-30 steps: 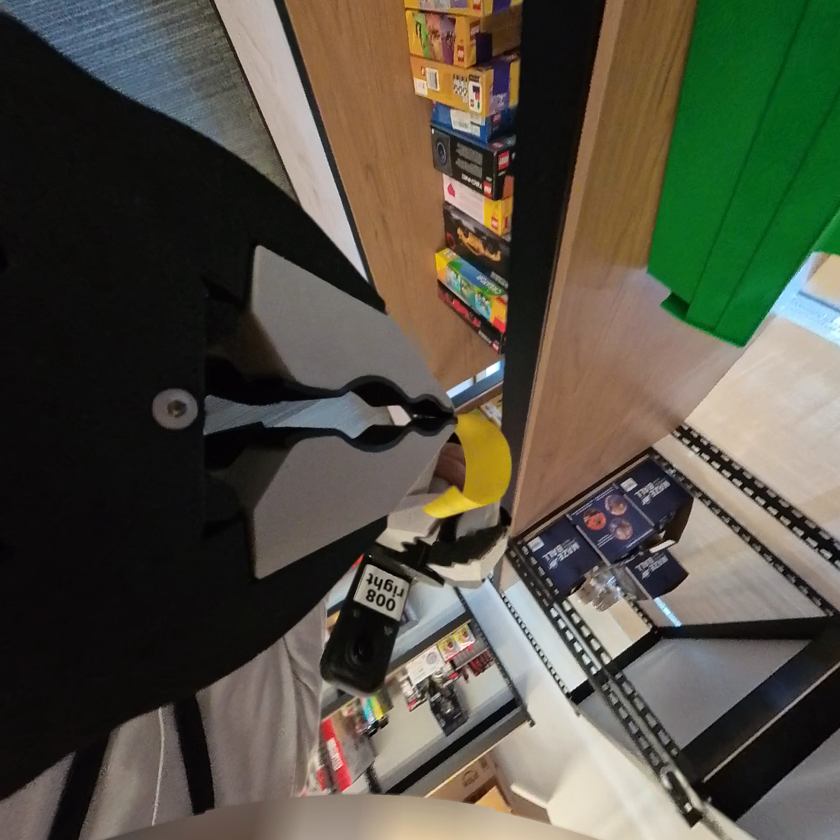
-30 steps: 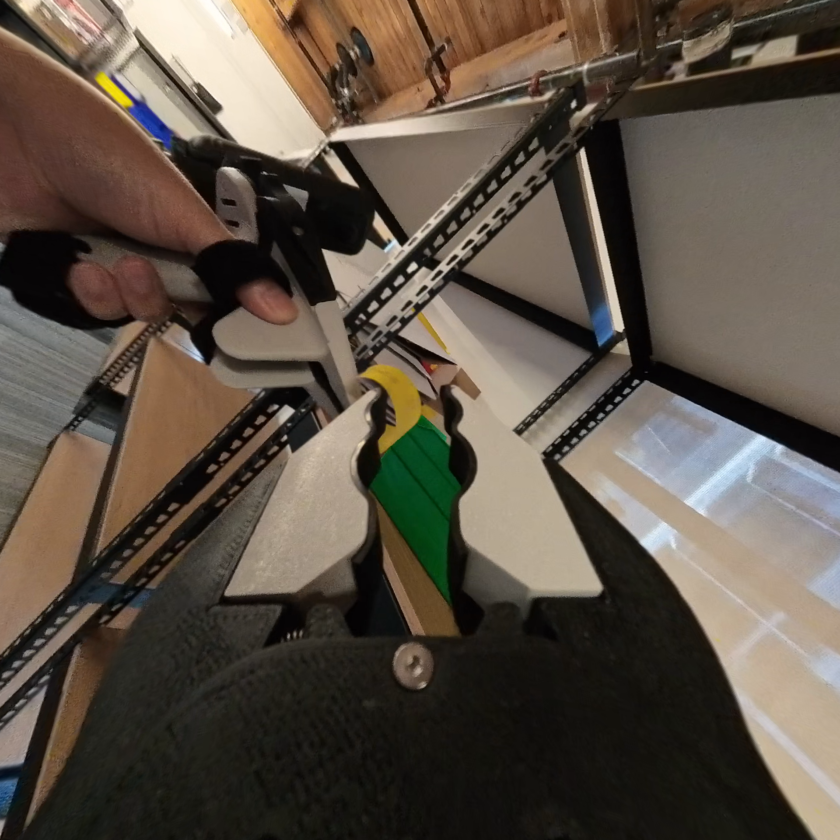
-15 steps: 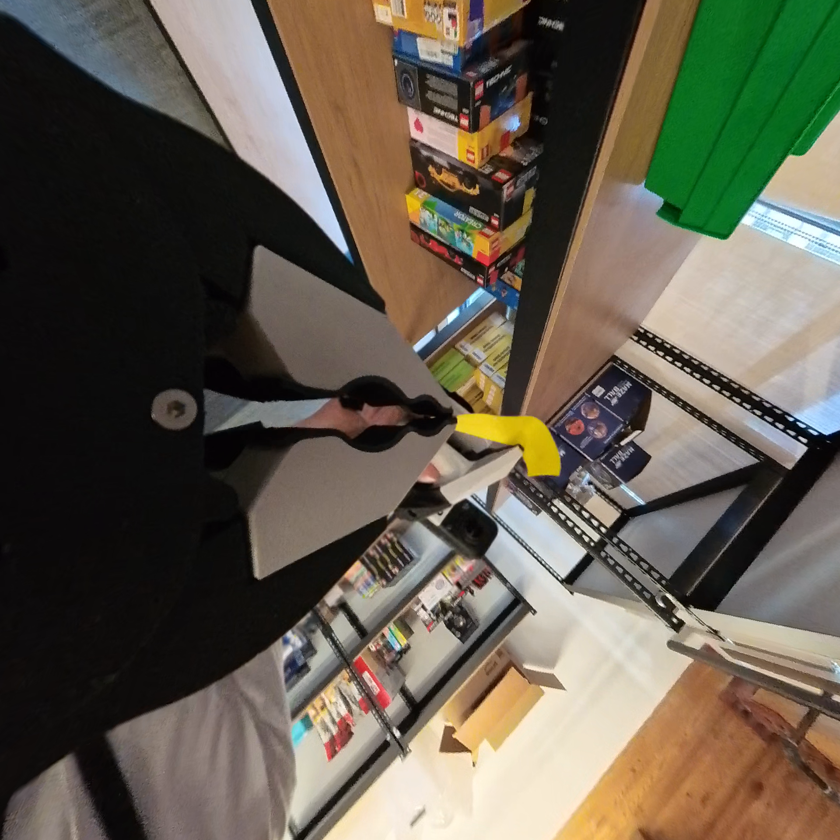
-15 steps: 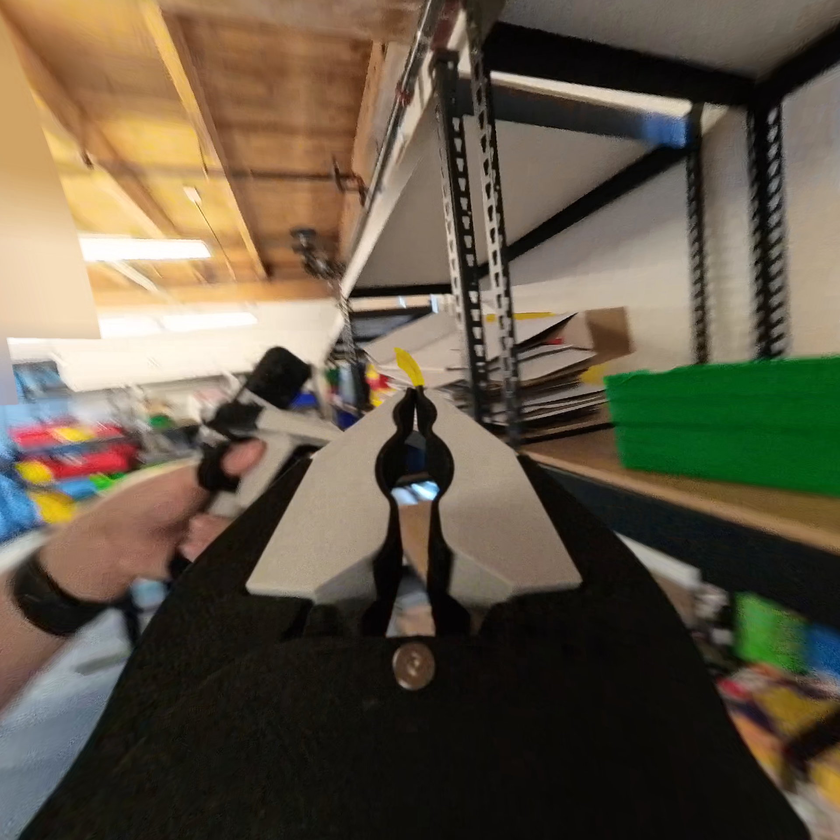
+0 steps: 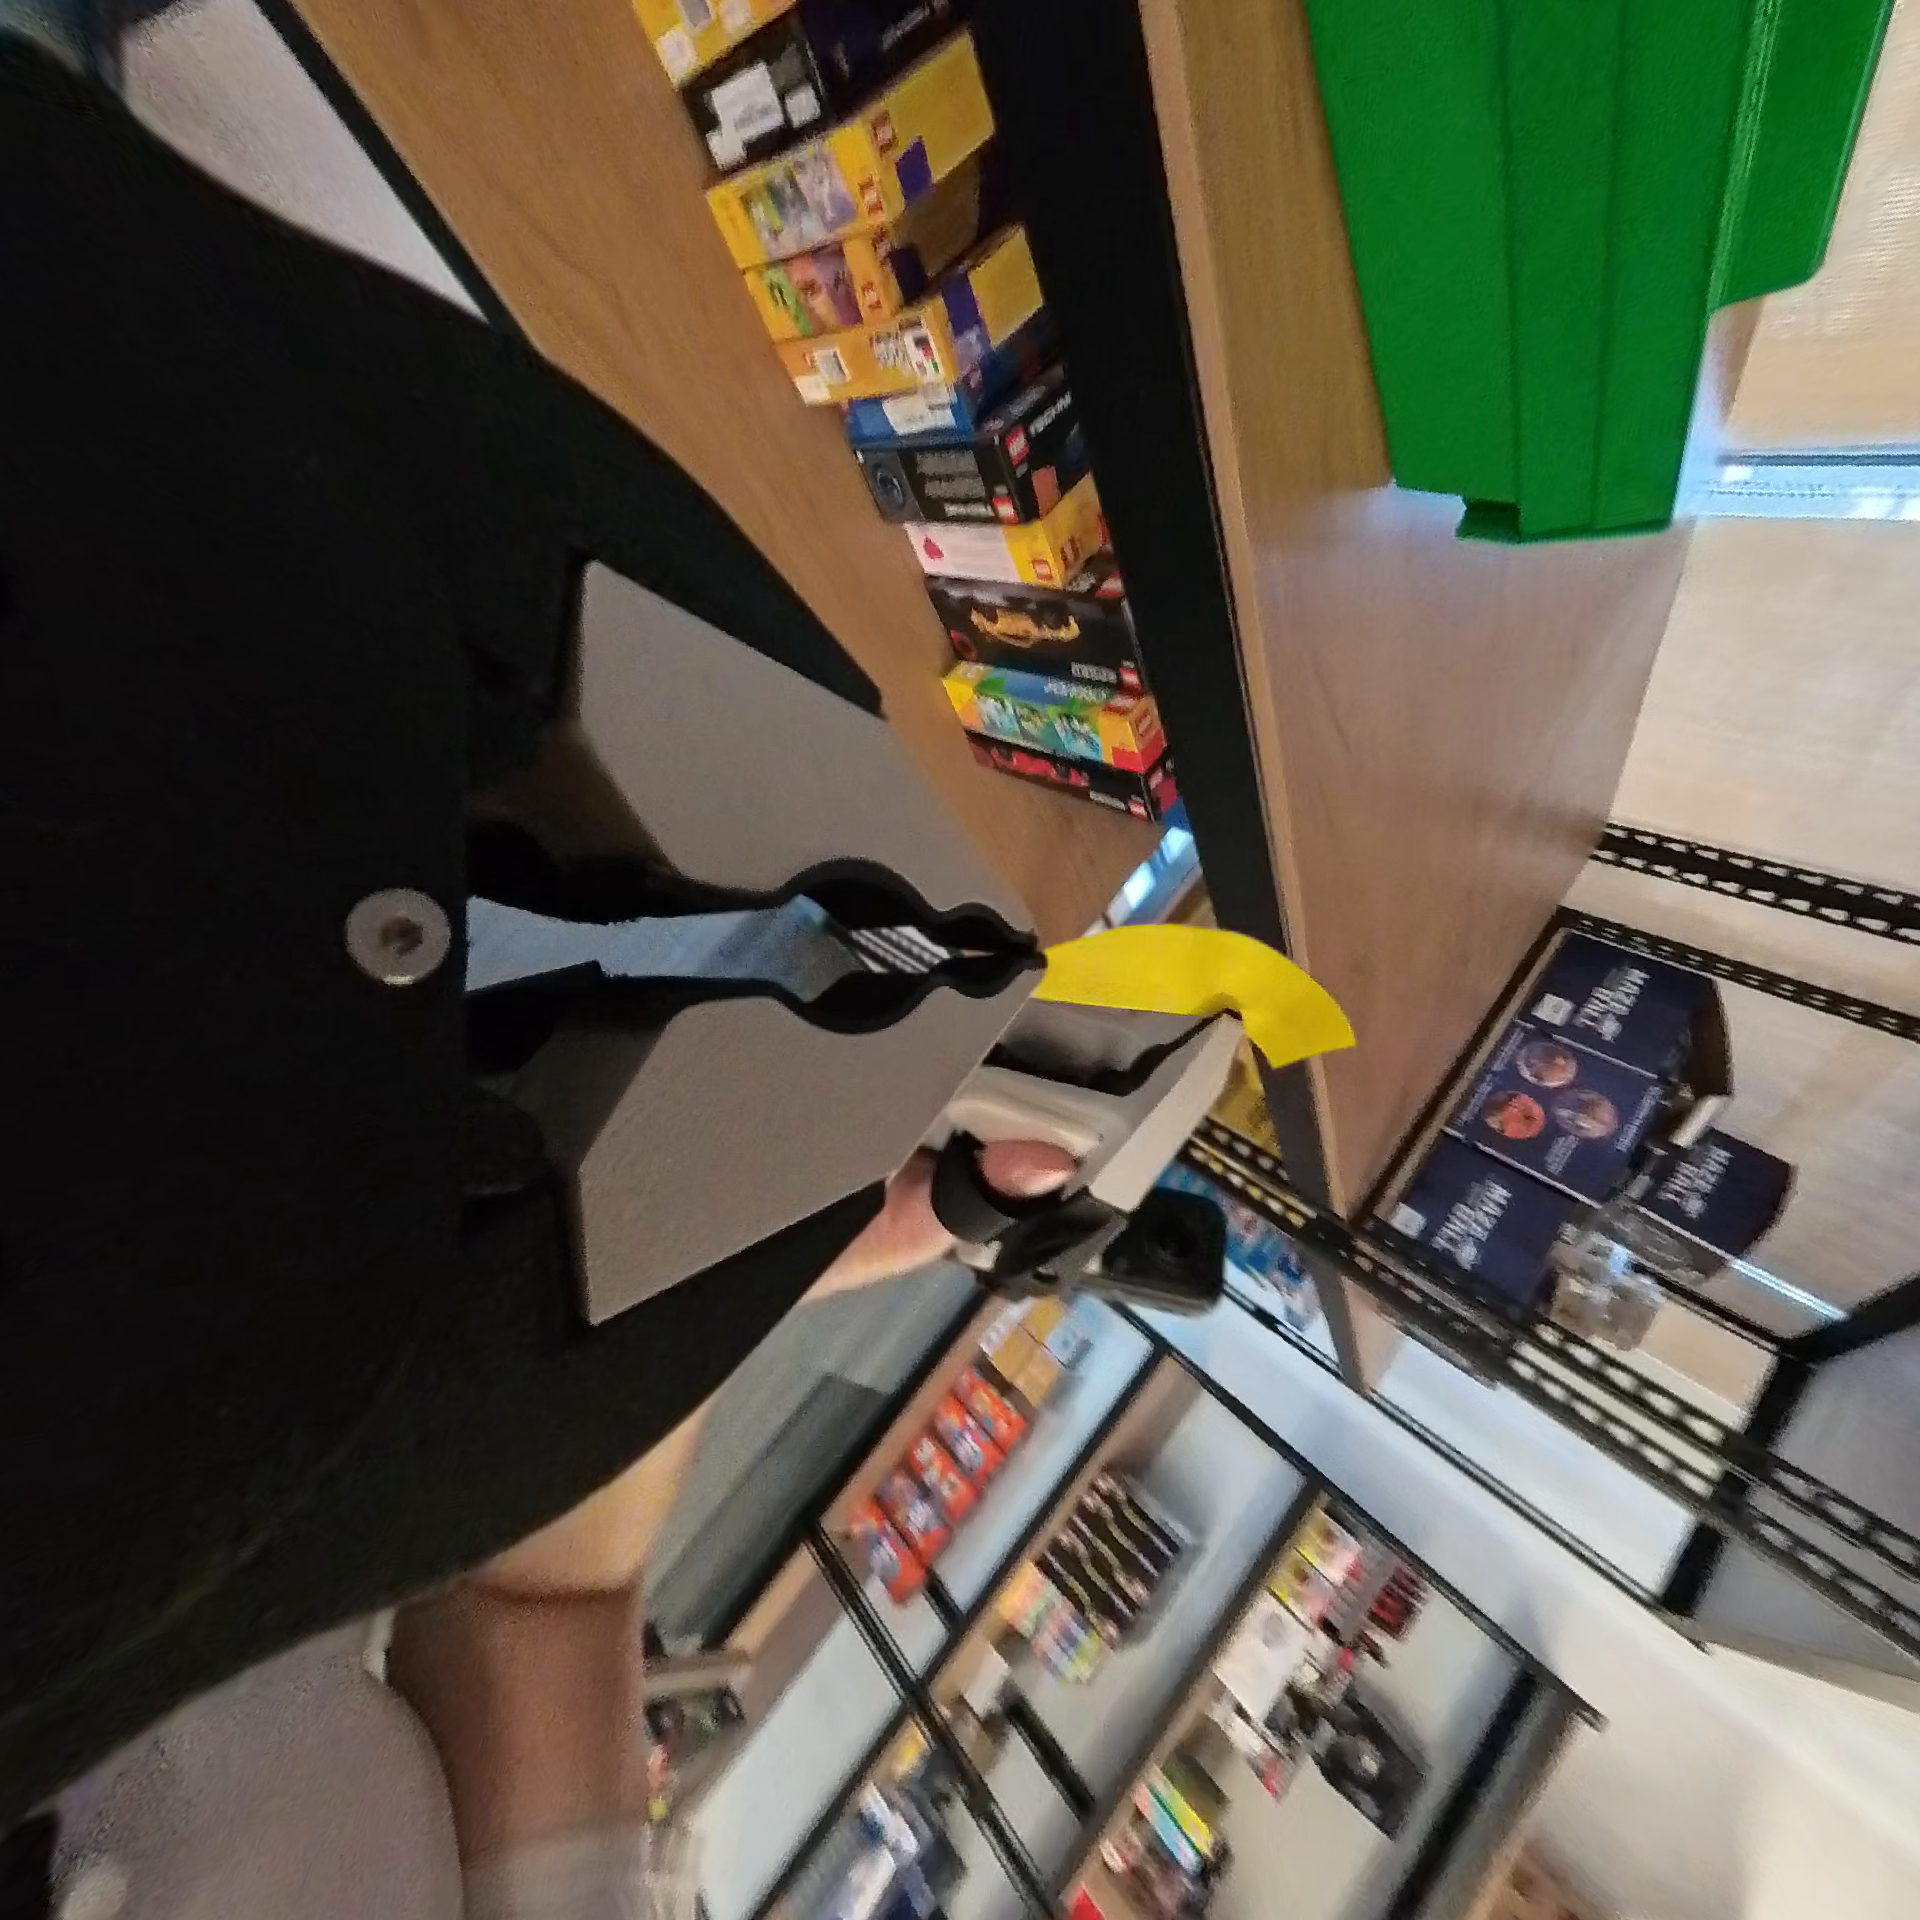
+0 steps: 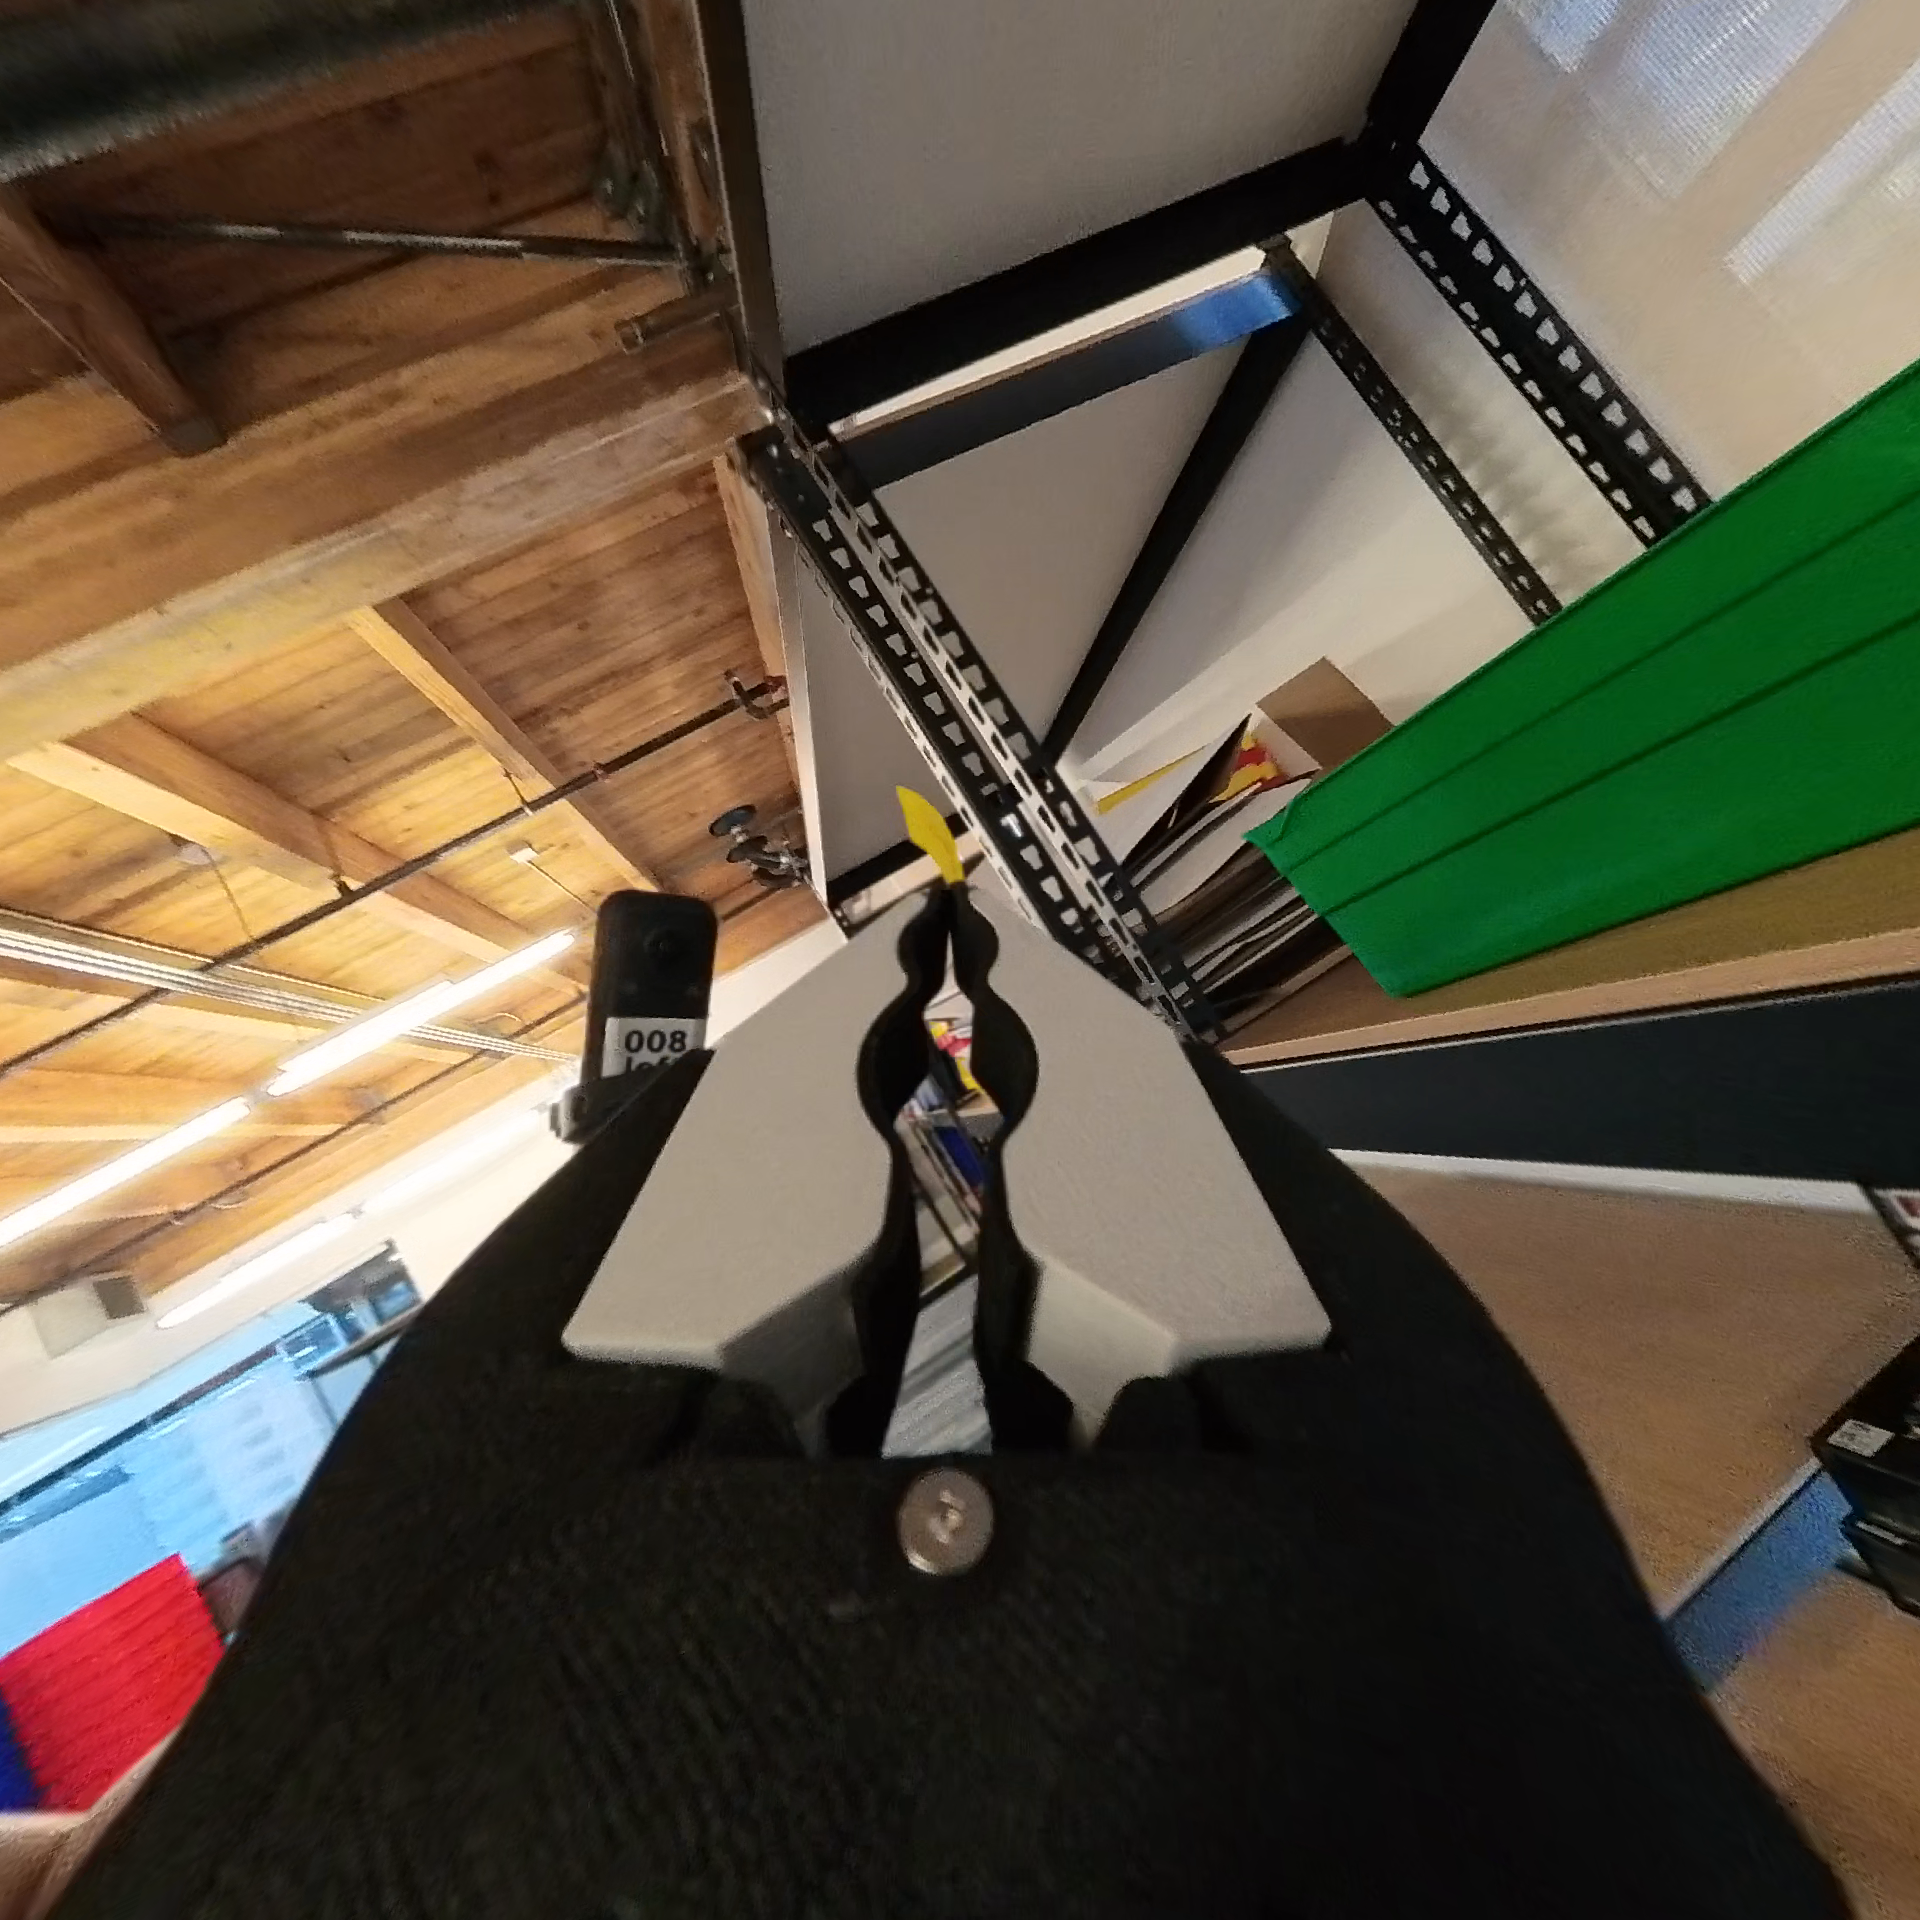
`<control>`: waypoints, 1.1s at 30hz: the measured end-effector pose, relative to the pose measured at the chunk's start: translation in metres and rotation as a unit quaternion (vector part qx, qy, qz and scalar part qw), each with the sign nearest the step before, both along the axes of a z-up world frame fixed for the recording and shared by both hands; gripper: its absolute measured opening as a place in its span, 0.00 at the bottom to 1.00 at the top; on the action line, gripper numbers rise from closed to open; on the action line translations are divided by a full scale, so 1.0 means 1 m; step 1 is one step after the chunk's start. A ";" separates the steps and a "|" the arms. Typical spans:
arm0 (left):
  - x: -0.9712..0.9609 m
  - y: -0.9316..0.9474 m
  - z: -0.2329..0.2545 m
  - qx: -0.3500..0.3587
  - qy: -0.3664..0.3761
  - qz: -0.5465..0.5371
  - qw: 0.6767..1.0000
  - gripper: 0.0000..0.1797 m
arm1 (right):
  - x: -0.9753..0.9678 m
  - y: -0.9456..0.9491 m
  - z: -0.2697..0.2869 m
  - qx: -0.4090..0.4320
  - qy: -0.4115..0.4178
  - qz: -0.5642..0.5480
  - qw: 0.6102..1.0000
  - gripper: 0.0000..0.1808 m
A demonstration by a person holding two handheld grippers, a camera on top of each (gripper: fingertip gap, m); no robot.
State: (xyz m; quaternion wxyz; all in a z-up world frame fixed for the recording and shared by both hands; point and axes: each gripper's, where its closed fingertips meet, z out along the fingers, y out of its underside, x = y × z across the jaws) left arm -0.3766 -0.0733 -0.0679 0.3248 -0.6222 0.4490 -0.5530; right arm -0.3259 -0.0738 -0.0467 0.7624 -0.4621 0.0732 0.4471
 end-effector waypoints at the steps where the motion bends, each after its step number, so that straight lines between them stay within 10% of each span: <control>1: 0.006 0.002 -0.003 0.013 0.016 0.000 1.000 0.00 | 0.005 0.001 -0.002 -0.005 0.004 0.006 1.000 0.00; 18: 0.040 0.073 -0.024 0.057 0.136 -0.024 0.989 0.00 | 0.048 0.069 -0.042 -0.137 -0.096 0.005 0.986 0.15; 33: 0.024 0.123 -0.030 0.103 0.169 -0.141 0.970 0.00 | 0.017 0.104 -0.021 -0.173 -0.258 0.003 0.950 0.04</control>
